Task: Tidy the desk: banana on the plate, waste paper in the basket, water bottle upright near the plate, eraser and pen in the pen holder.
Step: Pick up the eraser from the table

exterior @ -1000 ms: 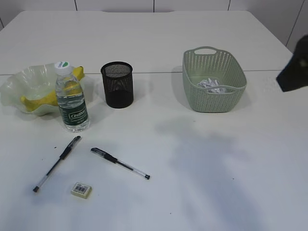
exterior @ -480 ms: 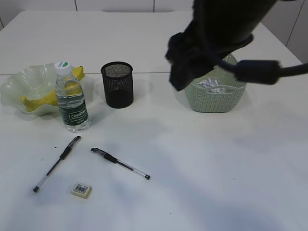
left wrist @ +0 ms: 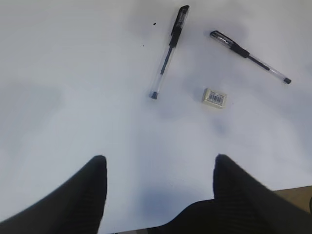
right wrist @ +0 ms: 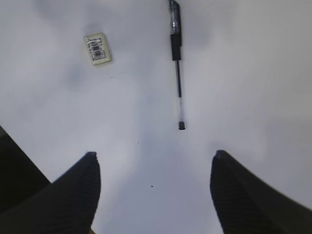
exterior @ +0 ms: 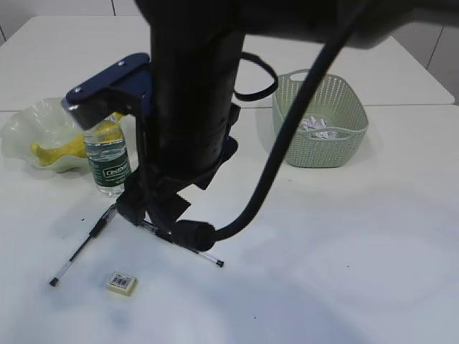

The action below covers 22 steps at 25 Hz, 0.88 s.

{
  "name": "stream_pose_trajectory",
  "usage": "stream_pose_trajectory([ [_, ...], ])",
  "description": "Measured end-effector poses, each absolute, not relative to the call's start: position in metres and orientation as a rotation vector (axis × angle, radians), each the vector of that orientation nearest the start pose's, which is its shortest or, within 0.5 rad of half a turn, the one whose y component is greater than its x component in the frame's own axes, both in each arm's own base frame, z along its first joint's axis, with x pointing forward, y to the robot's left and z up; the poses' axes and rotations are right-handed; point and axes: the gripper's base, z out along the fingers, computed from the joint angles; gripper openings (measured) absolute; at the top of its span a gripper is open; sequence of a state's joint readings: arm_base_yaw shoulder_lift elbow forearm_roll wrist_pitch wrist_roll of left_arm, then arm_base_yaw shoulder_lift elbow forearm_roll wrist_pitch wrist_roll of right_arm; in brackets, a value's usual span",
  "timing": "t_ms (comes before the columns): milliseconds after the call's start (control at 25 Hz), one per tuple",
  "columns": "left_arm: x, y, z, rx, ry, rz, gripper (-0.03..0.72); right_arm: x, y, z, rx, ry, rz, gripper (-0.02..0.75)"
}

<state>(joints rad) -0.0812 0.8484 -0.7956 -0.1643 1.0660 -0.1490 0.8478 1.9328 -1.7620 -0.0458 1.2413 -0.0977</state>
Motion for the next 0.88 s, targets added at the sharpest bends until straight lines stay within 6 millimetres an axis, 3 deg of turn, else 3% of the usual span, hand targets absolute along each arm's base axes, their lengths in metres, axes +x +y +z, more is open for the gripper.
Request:
stream_pose_trajectory([
  [360,0.137,-0.024,0.314,-0.14,2.612,-0.298,0.466,0.27,0.332,0.243,-1.474,2.6,0.089,0.519],
  [640,0.137,-0.024,0.314,-0.14,2.612,-0.298,0.461,0.275,0.363,0.225,-1.513,2.553,0.173,0.519],
  [880,0.136,-0.024,0.313,-0.14,2.616,-0.298,0.456,0.282,0.373,0.2,-1.548,2.542,0.19,0.518],
])
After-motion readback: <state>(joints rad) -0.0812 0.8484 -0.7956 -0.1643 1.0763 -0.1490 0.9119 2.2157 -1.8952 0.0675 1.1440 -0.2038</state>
